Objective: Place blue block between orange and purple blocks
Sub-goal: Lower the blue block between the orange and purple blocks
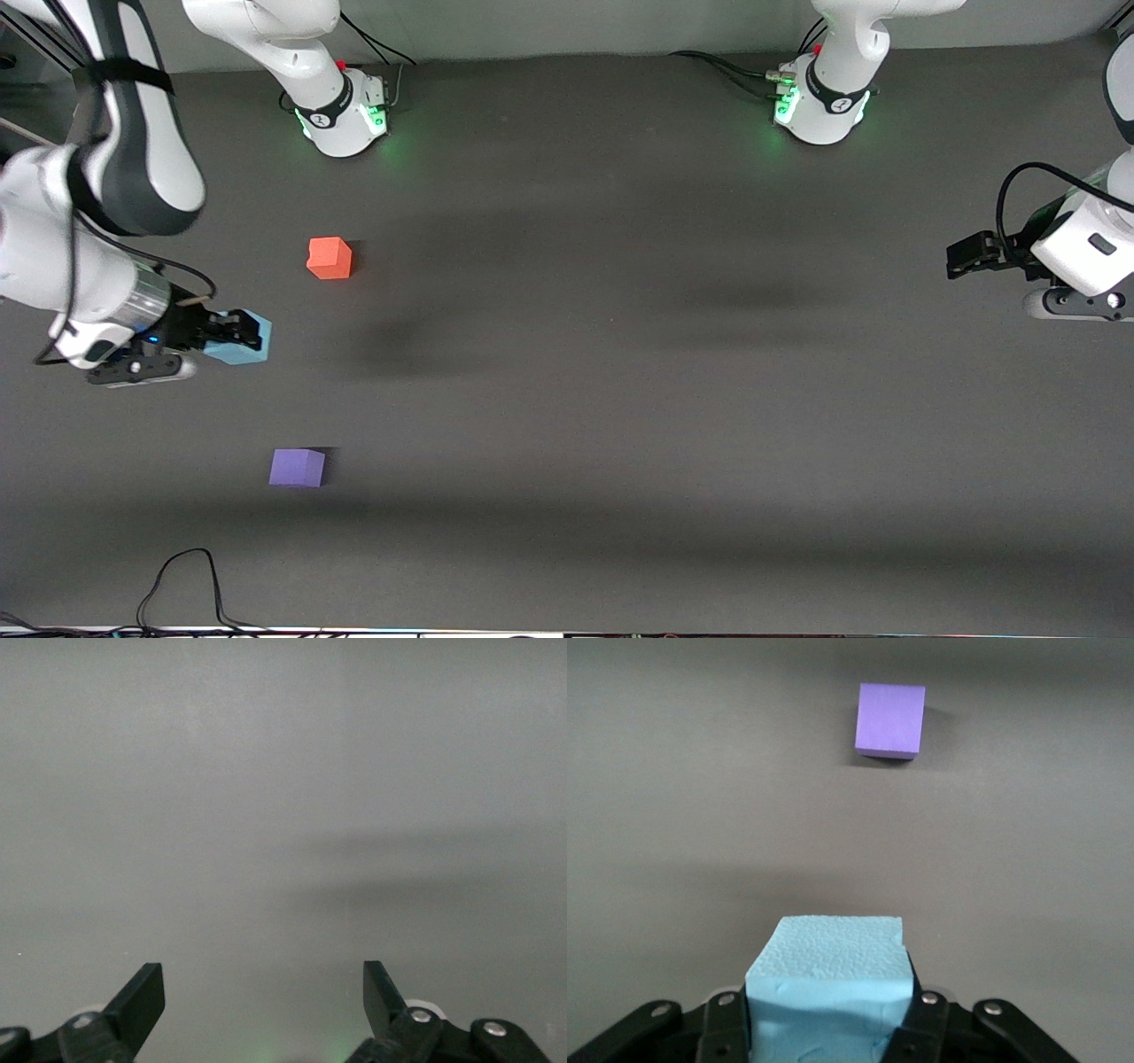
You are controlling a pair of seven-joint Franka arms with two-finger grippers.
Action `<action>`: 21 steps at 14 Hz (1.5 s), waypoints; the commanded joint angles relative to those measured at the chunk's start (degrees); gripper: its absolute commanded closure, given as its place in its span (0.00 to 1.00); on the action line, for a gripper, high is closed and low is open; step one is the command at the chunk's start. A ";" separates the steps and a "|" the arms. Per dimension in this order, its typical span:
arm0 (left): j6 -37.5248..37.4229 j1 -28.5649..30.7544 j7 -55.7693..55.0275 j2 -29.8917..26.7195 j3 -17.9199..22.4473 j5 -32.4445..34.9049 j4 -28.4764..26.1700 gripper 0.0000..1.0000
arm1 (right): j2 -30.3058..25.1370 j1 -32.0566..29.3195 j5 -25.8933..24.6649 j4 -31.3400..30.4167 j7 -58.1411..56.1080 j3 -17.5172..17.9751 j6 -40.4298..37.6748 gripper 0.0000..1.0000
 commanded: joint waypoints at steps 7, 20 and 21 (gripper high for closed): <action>0.31 0.51 1.01 0.40 -0.39 -0.01 0.60 0.00 | 12.81 0.55 -0.13 -16.24 -1.83 0.18 31.42 0.63; 0.40 0.43 0.92 0.48 -0.47 -0.01 0.60 0.00 | 6.17 0.64 -0.13 -13.36 -0.87 0.70 20.84 0.00; 0.40 0.34 0.92 0.48 -0.47 -0.01 0.60 0.00 | 4.06 1.34 -0.13 -11.08 -0.78 0.79 14.70 0.00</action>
